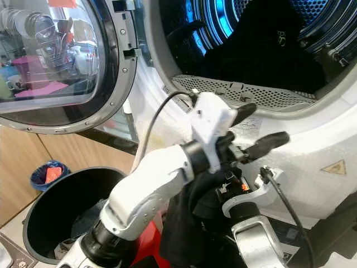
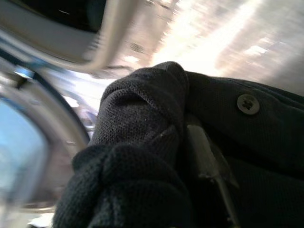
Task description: Clothes washing
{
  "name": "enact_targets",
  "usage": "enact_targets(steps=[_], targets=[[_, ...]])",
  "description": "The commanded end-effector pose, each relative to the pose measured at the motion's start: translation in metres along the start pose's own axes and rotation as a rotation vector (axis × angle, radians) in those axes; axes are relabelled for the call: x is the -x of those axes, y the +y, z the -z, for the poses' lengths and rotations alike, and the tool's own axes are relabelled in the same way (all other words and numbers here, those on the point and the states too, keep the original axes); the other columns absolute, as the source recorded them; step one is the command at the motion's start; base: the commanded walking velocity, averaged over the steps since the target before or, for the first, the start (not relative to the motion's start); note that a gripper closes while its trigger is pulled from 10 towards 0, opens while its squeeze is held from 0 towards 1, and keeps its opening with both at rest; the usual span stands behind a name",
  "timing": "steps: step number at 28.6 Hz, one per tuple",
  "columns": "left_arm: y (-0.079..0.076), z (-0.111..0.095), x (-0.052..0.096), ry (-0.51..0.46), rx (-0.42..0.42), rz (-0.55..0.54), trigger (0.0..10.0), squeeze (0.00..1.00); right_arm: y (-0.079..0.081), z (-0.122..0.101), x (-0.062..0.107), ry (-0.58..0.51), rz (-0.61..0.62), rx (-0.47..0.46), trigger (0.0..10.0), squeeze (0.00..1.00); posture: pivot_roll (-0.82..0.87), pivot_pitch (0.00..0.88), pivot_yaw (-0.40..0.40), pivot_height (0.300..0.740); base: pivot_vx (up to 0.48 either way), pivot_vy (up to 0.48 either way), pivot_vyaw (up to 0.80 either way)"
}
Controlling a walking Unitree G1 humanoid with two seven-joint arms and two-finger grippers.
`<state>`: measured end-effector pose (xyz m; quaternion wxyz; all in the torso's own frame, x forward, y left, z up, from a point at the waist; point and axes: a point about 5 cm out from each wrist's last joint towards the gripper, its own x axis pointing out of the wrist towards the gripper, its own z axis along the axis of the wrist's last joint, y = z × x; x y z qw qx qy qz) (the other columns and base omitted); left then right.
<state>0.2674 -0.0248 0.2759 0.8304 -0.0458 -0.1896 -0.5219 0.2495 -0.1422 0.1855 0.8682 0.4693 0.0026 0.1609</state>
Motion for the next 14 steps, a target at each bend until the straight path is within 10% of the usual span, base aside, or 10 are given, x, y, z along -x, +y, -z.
enact_targets(steps=[1, 5, 10, 14], targets=[[0.003, -0.009, 0.010, -0.042, -0.016, 0.022, 10.0, 1.00, 0.029, -0.012, -0.012, -0.044, -0.181, -0.054, 10.0, 0.00, -0.09, 0.000, 0.042, 0.740, 0.000, 0.000, 0.00], [0.003, -0.008, 0.025, -0.041, -0.047, 0.057, 10.0, 0.99, 0.036, -0.024, -0.015, -0.014, -0.279, 0.011, 10.0, 0.00, -0.08, 0.000, 0.031, 0.740, 0.000, 0.000, 0.00], [0.003, -0.010, 0.045, -0.038, -0.091, 0.086, 10.0, 0.27, 0.040, -0.042, -0.023, 0.014, -0.351, 0.066, 10.0, 0.00, -0.06, 0.000, 0.011, 0.740, 0.000, 0.000, 0.00], [0.006, -0.018, 0.054, -0.063, -0.106, 0.060, 10.0, 0.04, 0.040, -0.053, -0.033, 0.033, -0.363, 0.106, 10.0, 0.00, -0.05, 0.000, -0.008, 0.740, 0.000, 0.000, 0.00]])
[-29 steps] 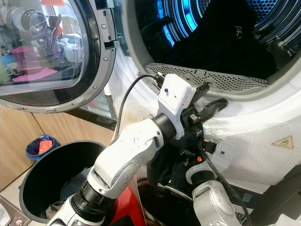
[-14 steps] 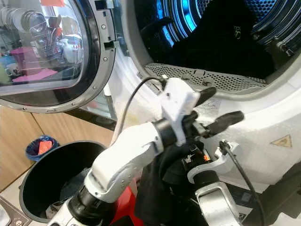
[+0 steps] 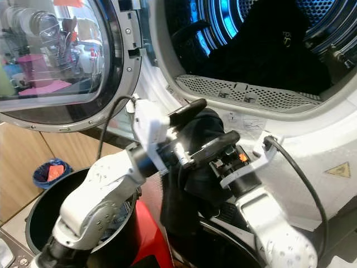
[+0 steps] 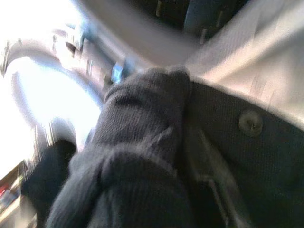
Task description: Clothes washing
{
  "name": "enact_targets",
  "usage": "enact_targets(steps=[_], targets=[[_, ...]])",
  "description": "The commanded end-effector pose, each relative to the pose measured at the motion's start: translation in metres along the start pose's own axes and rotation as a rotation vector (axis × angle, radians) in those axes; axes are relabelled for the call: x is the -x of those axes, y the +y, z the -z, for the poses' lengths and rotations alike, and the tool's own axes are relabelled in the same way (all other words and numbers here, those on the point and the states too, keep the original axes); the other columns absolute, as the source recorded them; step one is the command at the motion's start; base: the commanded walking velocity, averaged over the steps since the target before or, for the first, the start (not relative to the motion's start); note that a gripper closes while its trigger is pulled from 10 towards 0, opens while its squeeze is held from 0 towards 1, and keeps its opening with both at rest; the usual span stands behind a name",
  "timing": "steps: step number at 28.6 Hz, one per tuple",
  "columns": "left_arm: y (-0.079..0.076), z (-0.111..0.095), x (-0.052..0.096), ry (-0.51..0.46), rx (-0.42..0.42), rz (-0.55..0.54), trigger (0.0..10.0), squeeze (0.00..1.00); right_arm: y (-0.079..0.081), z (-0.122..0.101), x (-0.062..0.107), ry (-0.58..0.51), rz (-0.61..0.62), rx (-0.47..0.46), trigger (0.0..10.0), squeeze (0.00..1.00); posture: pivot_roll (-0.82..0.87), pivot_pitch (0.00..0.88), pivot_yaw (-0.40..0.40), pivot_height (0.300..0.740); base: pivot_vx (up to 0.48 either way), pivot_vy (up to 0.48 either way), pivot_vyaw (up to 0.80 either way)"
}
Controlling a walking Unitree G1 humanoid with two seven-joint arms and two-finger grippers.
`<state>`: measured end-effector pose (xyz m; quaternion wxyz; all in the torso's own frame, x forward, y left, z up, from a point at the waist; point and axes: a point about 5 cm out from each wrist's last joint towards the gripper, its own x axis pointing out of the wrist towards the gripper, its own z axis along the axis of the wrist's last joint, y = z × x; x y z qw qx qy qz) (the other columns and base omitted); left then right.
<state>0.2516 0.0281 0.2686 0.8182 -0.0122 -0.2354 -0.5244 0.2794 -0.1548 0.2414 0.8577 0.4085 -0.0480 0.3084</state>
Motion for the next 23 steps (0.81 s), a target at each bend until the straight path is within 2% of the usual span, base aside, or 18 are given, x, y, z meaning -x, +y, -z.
enact_targets(steps=[1, 4, 6, 10, 15, 17, 18, 21, 23], targets=[[0.000, -0.012, 0.002, -0.041, -0.016, 0.010, 10.0, 0.00, 0.007, -0.012, -0.008, -0.028, -0.062, 0.019, 10.0, 0.00, -0.04, 0.000, -0.018, 0.740, 0.000, 0.000, 0.00], [0.000, -0.015, 0.003, -0.047, -0.028, 0.000, 10.0, 0.00, 0.006, -0.013, -0.010, -0.016, -0.065, 0.025, 10.0, 0.00, -0.03, 0.000, -0.024, 0.740, 0.000, 0.000, 0.00], [0.004, -0.021, 0.001, -0.087, -0.053, -0.048, 10.0, 0.00, 0.006, -0.008, -0.014, 0.035, -0.082, 0.040, 10.0, 0.00, -0.02, 0.000, -0.038, 0.740, 0.000, 0.000, 0.00], [0.002, -0.024, 0.000, -0.099, -0.055, -0.049, 10.0, 0.00, 0.006, -0.001, -0.017, 0.067, -0.088, 0.045, 10.0, 0.00, -0.01, 0.000, -0.045, 0.740, 0.000, 0.000, 0.00], [-0.001, -0.025, 0.008, -0.080, -0.066, -0.020, 10.0, 0.00, 0.002, -0.010, -0.022, 0.081, -0.088, 0.079, 10.0, 0.00, 0.00, 0.000, -0.045, 0.740, 0.000, 0.000, 0.00], [-0.003, -0.021, 0.015, -0.028, -0.048, 0.025, 10.0, 0.00, -0.001, -0.026, -0.028, 0.060, -0.085, 0.126, 10.0, 0.00, -0.01, 0.000, -0.044, 0.740, 0.000, 0.000, 0.00], [-0.006, -0.016, 0.024, 0.031, -0.031, 0.068, 10.0, 0.00, -0.002, -0.043, -0.033, 0.035, -0.088, 0.165, 10.0, 0.00, 0.00, 0.000, -0.045, 0.740, 0.000, 0.000, 0.00], [-0.008, -0.013, 0.028, 0.060, -0.028, 0.088, 10.0, 0.00, -0.002, -0.053, -0.036, 0.020, -0.087, 0.185, 10.0, 0.00, 0.00, 0.000, -0.047, 0.740, 0.000, 0.000, 0.00], [-0.013, -0.007, 0.037, 0.122, -0.011, 0.123, 10.0, 0.00, 0.001, -0.071, -0.044, -0.012, -0.109, 0.237, 10.0, 0.00, 0.00, 0.000, -0.053, 0.740, 0.000, 0.000, 0.00]])
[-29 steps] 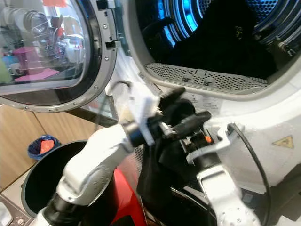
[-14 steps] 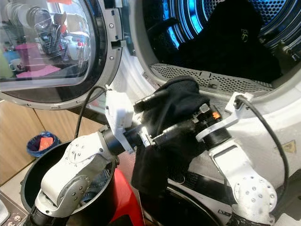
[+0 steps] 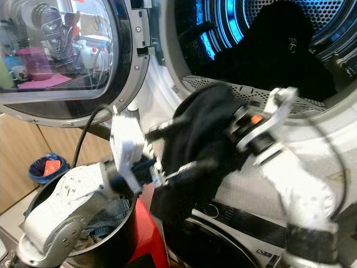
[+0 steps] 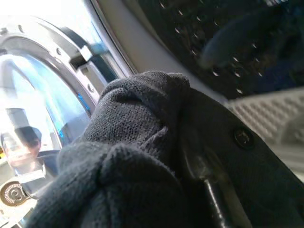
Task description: Clothes washing
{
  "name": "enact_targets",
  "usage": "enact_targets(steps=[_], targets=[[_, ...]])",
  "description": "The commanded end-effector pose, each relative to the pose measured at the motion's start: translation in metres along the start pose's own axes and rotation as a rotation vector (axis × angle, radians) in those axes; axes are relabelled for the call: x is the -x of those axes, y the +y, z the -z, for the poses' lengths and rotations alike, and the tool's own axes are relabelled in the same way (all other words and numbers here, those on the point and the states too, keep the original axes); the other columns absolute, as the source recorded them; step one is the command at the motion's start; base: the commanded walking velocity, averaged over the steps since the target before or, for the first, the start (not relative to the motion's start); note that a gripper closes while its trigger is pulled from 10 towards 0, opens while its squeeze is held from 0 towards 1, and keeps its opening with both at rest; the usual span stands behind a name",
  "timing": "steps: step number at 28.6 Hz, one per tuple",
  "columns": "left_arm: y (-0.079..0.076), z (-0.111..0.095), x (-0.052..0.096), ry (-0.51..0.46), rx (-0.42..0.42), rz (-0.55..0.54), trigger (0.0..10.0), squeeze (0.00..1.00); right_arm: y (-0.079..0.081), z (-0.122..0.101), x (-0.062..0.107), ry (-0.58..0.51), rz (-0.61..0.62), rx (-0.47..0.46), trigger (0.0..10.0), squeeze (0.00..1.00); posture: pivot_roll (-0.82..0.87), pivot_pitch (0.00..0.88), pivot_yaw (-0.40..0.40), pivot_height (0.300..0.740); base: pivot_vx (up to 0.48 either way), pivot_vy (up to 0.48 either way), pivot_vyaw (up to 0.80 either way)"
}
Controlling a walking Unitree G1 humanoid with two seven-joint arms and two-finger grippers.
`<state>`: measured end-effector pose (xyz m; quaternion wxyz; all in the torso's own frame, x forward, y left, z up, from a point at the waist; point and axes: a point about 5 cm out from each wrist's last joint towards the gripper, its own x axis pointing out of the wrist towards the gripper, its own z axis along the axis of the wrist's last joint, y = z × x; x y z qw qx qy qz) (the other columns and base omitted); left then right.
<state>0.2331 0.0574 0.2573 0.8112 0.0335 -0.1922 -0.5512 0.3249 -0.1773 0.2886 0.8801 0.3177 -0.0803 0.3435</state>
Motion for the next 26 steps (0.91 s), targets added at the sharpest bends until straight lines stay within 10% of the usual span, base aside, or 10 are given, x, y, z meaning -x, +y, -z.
enact_targets(steps=[1, 14, 26], targets=[[-0.008, -0.003, 0.001, 0.006, 0.003, 0.052, 10.0, 0.00, 0.002, -0.017, -0.003, -0.044, -0.022, 0.048, 10.0, 0.00, 0.00, 0.000, -0.053, 0.740, 0.000, 0.000, 0.00], [-0.022, 0.010, 0.024, 0.161, 0.020, 0.006, 10.0, 0.00, 0.015, -0.097, -0.078, -0.134, 0.017, 0.247, 10.0, 0.00, 0.07, 0.000, -0.146, 0.740, 0.000, 0.000, 0.00], [-0.040, 0.012, 0.032, 0.201, 0.085, -0.049, 10.0, 0.00, 0.037, -0.131, -0.112, -0.191, 0.211, 0.387, 10.0, 0.00, 0.06, 0.035, -0.175, 0.740, 0.000, 0.000, 0.00]])
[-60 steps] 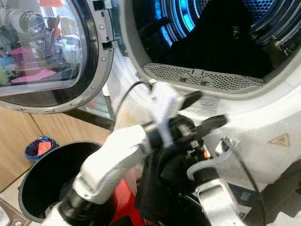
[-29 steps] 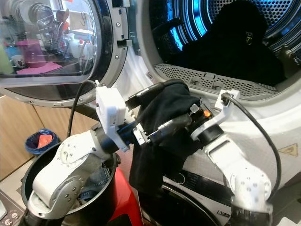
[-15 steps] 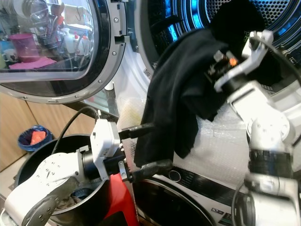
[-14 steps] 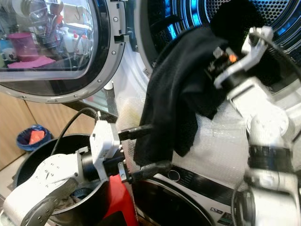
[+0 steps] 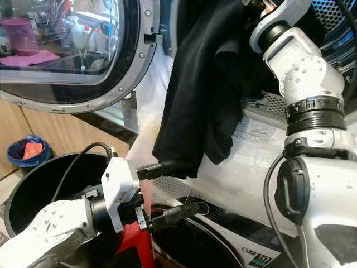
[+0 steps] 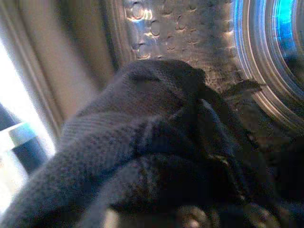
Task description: Clothes washing
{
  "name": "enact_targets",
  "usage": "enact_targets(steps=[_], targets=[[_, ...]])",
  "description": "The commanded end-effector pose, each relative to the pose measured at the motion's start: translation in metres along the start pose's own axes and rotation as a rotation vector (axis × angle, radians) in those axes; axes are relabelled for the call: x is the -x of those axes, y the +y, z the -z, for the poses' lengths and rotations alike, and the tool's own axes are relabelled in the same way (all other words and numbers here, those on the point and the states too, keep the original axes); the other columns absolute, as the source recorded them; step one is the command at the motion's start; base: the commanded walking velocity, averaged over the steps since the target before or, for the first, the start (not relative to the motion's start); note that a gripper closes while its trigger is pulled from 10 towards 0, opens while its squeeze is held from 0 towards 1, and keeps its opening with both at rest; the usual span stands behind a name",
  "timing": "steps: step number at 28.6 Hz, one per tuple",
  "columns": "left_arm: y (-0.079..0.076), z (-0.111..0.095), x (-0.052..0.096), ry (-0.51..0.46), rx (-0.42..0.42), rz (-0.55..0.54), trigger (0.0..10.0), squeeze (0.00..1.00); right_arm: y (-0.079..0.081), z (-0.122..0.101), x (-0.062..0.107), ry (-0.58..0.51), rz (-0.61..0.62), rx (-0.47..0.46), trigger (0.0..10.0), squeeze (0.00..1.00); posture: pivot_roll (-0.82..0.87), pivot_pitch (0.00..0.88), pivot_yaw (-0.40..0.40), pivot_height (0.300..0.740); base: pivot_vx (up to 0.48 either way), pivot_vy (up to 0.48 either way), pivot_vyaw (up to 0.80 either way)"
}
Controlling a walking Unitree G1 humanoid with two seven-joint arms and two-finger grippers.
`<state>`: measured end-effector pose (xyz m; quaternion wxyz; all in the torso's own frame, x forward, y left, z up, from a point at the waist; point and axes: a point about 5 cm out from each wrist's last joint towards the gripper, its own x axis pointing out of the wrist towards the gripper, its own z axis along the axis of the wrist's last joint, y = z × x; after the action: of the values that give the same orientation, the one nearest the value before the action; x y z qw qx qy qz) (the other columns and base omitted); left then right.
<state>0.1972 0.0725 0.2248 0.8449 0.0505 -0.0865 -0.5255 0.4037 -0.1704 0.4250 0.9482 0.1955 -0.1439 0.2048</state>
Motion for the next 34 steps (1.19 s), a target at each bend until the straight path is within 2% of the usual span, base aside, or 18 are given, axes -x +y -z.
enact_targets(steps=[1, 2, 9, 16, 18, 19, 22, 24, 34], targets=[[-0.008, -0.002, 0.000, 0.002, 0.014, 0.013, 10.0, 0.00, 0.012, -0.031, -0.002, -0.100, 0.007, 0.065, 10.0, 0.00, 0.06, 0.055, -0.180, 0.740, 0.000, 0.000, 0.00], [-0.014, -0.001, 0.001, 0.008, 0.037, 0.007, 10.0, 0.00, 0.016, -0.037, -0.005, -0.105, 0.048, 0.064, 10.0, 0.00, 0.05, 0.076, -0.185, 0.740, 0.000, 0.000, 0.00], [-0.023, 0.002, 0.006, 0.028, 0.090, -0.028, 10.0, 0.00, 0.019, -0.046, -0.007, -0.136, 0.160, 0.042, 10.0, 0.00, 0.04, 0.142, -0.200, 0.740, 0.000, 0.000, 0.00], [-0.034, 0.001, 0.009, 0.048, 0.124, -0.050, 10.0, 0.00, 0.022, -0.051, -0.008, -0.165, 0.203, -0.043, 10.0, 0.00, 0.03, 0.196, -0.210, 0.740, 0.000, 0.000, 0.00], [-0.037, 0.002, 0.011, 0.056, 0.152, -0.070, 10.0, 0.00, 0.021, -0.051, -0.009, -0.177, 0.251, -0.060, 10.0, 0.00, 0.02, 0.215, -0.218, 0.740, 0.000, 0.000, 0.00], [-0.040, 0.003, 0.012, 0.062, 0.163, -0.076, 10.0, 0.00, 0.021, -0.054, -0.008, -0.204, 0.278, -0.108, 10.0, 0.00, 0.02, 0.222, -0.222, 0.740, 0.000, 0.000, 0.00], [-0.042, 0.003, 0.013, 0.064, 0.168, -0.080, 10.0, 0.00, 0.021, -0.057, -0.008, -0.227, 0.293, -0.139, 10.0, 0.00, 0.02, 0.224, -0.223, 0.740, 0.000, 0.000, 0.00], [-0.045, 0.003, 0.014, 0.069, 0.182, -0.094, 10.0, 0.00, 0.021, -0.068, -0.005, -0.300, 0.325, -0.213, 10.0, 0.00, 0.02, 0.231, -0.231, 0.740, 0.000, 0.000, 0.00], [-0.049, 0.003, 0.017, 0.078, 0.210, -0.153, 10.0, 0.00, 0.011, -0.113, 0.016, -0.543, 0.364, -0.434, 10.0, 0.00, 0.04, 0.225, -0.261, 0.740, 0.000, 0.000, 0.00]])
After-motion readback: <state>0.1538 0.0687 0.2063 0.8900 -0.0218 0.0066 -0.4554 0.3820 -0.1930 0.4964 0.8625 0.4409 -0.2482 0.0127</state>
